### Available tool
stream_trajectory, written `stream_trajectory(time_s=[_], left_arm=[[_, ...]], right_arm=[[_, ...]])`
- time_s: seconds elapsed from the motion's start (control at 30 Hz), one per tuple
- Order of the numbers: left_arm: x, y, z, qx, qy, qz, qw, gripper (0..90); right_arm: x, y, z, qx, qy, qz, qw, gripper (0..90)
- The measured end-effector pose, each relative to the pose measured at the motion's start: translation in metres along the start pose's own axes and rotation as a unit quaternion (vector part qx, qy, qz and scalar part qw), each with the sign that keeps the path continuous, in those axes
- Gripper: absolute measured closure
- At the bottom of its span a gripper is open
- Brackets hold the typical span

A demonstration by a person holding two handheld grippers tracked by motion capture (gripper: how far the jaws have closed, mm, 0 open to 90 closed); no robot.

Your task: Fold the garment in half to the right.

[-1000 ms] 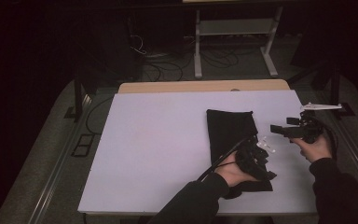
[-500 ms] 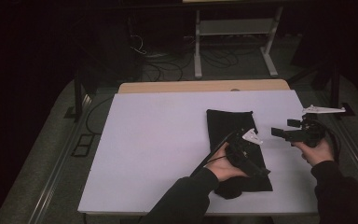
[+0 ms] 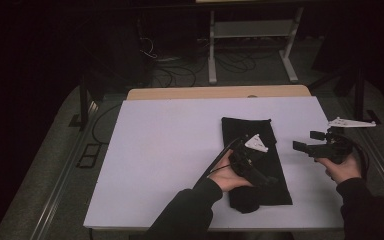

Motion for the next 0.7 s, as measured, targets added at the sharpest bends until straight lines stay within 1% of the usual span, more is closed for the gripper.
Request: stream_trajectory(time_s=[0.07, 0.17, 0.37, 0.47, 0.53, 0.7], left_arm=[[0.001, 0.005, 0.002, -0.003, -0.002, -0.003, 1.0, 0.0], [0.004, 0.012, 0.005, -0.007, 0.002, -0.009, 0.9999, 0.0], [0.011, 0.026, 0.011, -0.016, 0.01, -0.019, 0.9996, 0.0], [0.014, 0.033, 0.013, -0.019, 0.009, -0.021, 0.9996, 0.0], [0.016, 0.039, 0.015, -0.024, 0.012, -0.024, 0.9994, 0.0], [0.022, 0.054, 0.021, -0.036, 0.016, -0.031, 0.9988, 0.0]], right_arm=[[0.001, 0.002, 0.0, 0.0, 0.0, -0.003, 1.0, 0.0], [0.002, 0.005, 0.003, -0.002, 0.001, -0.008, 1.0, 0.0], [0.009, 0.009, 0.01, -0.007, 0.008, -0.004, 0.9999, 0.0], [0.012, 0.011, 0.015, -0.009, 0.014, -0.003, 0.9999, 0.0], [0.013, 0.012, 0.016, -0.008, 0.019, -0.005, 0.9998, 0.0], [0.017, 0.016, 0.018, -0.007, 0.019, -0.007, 0.9998, 0.0]])
Point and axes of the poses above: each handheld gripper's, and its own axes: y roughly backward along the jaws, x roughly out of its underside, z roughly to its left, the point moved 8 cm from there along -y, roughly forward along the jaws, and after that the axes turned 5 degrees about x, right-handed, at the moved point
